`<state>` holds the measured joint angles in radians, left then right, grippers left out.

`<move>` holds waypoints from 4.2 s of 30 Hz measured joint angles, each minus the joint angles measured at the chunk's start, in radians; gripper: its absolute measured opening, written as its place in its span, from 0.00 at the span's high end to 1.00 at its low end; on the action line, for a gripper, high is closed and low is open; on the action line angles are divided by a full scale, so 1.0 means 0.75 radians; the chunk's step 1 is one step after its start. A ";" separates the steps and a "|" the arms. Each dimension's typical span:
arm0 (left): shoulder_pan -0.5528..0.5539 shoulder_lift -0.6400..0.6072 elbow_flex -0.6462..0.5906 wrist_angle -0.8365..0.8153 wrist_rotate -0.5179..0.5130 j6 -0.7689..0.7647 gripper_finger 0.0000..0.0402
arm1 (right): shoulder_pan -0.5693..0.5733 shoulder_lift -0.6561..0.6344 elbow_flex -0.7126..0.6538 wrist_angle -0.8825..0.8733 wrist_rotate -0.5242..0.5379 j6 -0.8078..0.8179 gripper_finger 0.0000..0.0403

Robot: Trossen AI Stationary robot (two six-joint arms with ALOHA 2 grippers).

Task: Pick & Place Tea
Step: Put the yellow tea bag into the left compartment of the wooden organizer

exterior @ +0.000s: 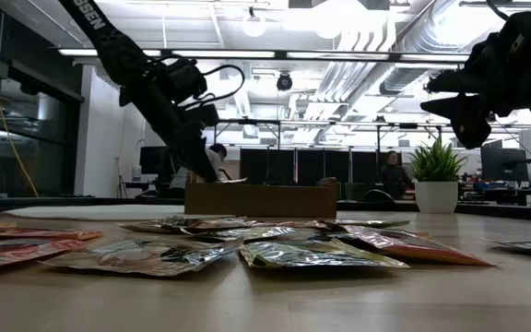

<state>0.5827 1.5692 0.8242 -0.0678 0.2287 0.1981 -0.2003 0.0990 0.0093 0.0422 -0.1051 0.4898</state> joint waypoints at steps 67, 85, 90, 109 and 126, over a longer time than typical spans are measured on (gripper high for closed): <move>-0.219 0.160 0.326 -0.521 -0.224 0.152 1.00 | 0.000 0.000 0.000 0.004 -0.001 0.000 0.59; -0.219 -0.063 0.622 -0.806 -0.261 0.251 1.00 | 0.000 0.000 0.000 0.004 -0.001 0.000 0.59; -0.219 -0.215 0.610 -0.911 -0.261 0.239 1.00 | 0.000 0.000 0.000 0.003 0.000 0.000 0.59; -0.341 -1.175 -0.112 -0.990 -0.298 -0.487 1.00 | 0.000 0.000 0.000 0.001 0.000 0.000 0.59; -0.965 -1.116 -0.322 -1.061 -0.518 -1.156 1.00 | 0.000 0.000 0.000 0.001 0.000 0.000 0.59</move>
<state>-0.1410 0.7320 0.5828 -0.8632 -0.1600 -0.6688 -0.2001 0.0989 0.0093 0.0425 -0.1051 0.4897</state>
